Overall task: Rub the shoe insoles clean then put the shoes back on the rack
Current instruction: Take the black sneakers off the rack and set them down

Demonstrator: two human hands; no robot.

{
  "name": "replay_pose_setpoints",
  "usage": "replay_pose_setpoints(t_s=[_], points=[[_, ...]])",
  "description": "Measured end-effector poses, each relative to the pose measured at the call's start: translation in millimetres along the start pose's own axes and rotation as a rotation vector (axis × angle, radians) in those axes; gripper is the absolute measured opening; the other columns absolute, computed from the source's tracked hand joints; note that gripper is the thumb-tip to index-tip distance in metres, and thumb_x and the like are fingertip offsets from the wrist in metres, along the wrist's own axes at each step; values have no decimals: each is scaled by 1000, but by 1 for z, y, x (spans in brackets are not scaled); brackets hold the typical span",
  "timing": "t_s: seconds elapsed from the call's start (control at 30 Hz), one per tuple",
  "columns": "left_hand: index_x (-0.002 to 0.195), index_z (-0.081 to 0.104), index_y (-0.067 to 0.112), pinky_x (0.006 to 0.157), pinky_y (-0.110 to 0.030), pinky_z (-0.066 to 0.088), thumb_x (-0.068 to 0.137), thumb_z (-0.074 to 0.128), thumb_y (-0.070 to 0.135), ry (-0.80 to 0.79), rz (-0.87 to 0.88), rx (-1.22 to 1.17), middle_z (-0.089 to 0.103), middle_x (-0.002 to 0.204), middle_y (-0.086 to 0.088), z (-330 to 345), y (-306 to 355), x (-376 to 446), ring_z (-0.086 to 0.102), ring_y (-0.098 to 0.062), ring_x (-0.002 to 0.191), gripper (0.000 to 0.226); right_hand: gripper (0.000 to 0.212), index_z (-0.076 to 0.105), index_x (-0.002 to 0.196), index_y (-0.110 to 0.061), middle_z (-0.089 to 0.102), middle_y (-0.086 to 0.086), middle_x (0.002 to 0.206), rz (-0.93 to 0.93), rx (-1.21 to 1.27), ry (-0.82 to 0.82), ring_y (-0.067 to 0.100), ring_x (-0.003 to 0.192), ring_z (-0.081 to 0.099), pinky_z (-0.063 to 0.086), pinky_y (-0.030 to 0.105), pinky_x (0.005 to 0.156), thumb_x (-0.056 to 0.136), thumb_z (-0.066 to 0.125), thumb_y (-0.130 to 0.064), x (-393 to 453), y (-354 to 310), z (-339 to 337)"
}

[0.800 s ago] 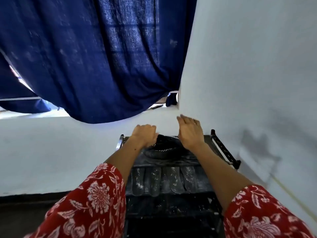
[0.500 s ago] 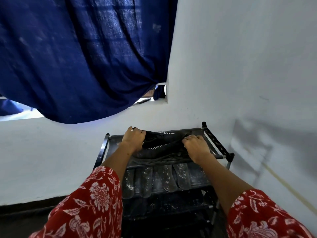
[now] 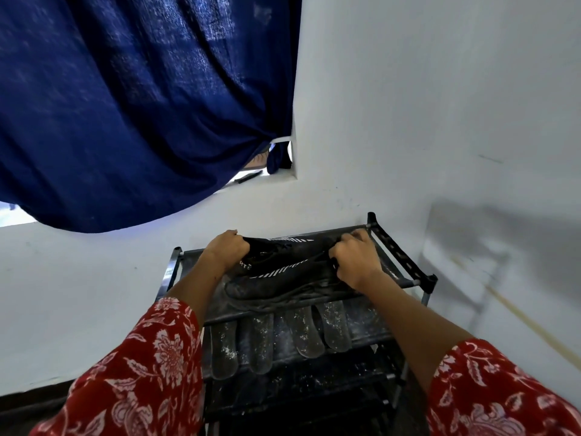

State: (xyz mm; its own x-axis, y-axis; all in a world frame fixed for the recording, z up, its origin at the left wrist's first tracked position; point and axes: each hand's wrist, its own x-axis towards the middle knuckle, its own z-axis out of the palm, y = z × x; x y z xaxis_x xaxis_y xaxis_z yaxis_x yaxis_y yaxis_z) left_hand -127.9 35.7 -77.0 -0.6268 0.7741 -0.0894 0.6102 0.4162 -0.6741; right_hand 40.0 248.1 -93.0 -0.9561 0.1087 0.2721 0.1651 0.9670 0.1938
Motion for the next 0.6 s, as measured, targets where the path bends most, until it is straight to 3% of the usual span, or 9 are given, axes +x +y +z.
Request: replay_pose_setpoints(t_s=[0.17, 0.27, 0.37, 0.43, 0.5, 0.6], points=[[103, 65, 11, 86, -30, 48, 91, 53, 10, 46, -26, -137, 63, 106, -8, -28, -10, -14, 56, -23, 103, 17, 37, 69, 107, -31, 62, 3, 112, -20, 61, 92, 23, 118, 44, 18, 29, 108, 72, 61, -20, -1, 3, -43], [103, 64, 13, 89, -31, 45, 91, 50, 13, 102, 33, -43, 65, 104, -5, -65, -13, -26, 59, -23, 101, 19, 31, 70, 99, -29, 66, 0, 105, -40, 48, 95, 18, 111, 51, 17, 29, 109, 70, 63, -19, -8, 9, -95], [104, 64, 18, 94, -29, 37, 88, 52, 19, 179, 54, 75, 67, 106, -1, -109, -12, -43, 60, -22, 102, 20, 33, 70, 100, -27, 68, 2, 104, -29, 57, 65, 24, 114, 52, 27, 29, 106, 68, 66, -18, -22, 16, -158], [99, 65, 18, 92, -29, 36, 83, 56, 23, 225, 35, 39, 68, 101, -3, -139, -10, -60, 60, -23, 99, 19, 32, 70, 98, -26, 68, 2, 91, -7, 57, -4, 23, 99, 58, 41, 27, 89, 67, 67, -19, -36, 20, -200], [90, 68, 16, 86, -30, 40, 76, 59, 23, 266, 14, -54, 68, 91, -5, -167, -9, -82, 61, -24, 91, 18, 24, 72, 85, -21, 66, 0, 73, 45, 70, -130, 20, 78, 62, 43, 23, 67, 62, 65, -16, -50, 26, -233], [77, 68, 10, 62, -32, 45, 68, 60, 19, 257, -43, -262, 65, 75, -9, -197, -9, -119, 60, -26, 76, 15, 12, 68, 61, -12, 63, 3, 59, 95, 89, -261, 22, 63, 61, 43, 25, 57, 52, 61, -14, -72, 45, -266]])
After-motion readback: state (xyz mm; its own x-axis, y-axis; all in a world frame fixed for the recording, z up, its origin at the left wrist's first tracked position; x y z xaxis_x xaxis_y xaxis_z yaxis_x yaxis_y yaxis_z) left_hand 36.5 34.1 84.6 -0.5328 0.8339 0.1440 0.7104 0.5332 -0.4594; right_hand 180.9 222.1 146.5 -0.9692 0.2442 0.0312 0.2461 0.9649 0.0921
